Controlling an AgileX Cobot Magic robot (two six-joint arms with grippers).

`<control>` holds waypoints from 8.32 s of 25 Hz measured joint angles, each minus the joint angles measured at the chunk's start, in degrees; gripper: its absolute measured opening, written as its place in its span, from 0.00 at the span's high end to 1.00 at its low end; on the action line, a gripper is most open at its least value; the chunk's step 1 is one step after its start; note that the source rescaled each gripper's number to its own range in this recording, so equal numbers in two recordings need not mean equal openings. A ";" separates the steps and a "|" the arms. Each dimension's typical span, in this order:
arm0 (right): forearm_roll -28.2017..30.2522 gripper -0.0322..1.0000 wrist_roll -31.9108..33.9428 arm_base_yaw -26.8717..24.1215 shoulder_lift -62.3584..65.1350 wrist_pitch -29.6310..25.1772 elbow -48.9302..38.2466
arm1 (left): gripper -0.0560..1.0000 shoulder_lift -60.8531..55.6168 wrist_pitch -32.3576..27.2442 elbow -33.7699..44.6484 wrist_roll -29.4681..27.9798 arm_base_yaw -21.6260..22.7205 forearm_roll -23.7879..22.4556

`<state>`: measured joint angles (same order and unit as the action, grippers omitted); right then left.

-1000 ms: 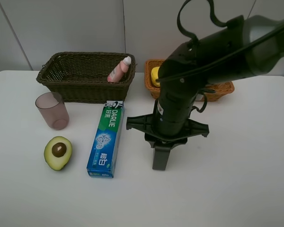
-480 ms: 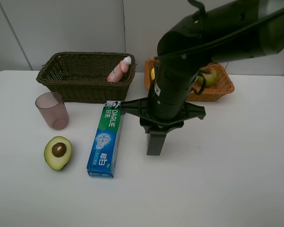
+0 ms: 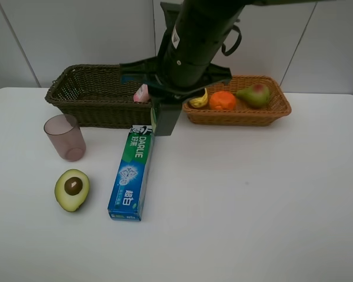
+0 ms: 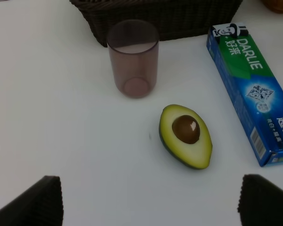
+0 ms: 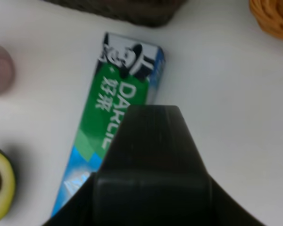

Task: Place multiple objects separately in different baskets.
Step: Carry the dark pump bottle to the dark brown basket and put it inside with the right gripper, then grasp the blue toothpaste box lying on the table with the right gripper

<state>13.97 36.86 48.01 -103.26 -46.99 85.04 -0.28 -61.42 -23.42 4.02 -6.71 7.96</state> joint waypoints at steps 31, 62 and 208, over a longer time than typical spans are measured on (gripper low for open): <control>3.02 0.88 -10.07 -4.38 -25.97 13.79 31.86 | 0.02 0.00 0.00 0.00 0.00 0.00 0.00; 3.24 0.88 -13.29 -9.59 -32.08 22.07 32.49 | 0.02 0.00 0.00 0.00 0.00 0.00 0.00; -13.47 0.62 6.38 2.60 -29.59 -1.28 13.61 | 0.02 0.00 0.00 0.00 0.00 0.00 0.00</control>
<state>0.50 43.24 50.61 -132.85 -48.27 98.65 -0.28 -61.42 -23.42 4.02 -6.71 7.96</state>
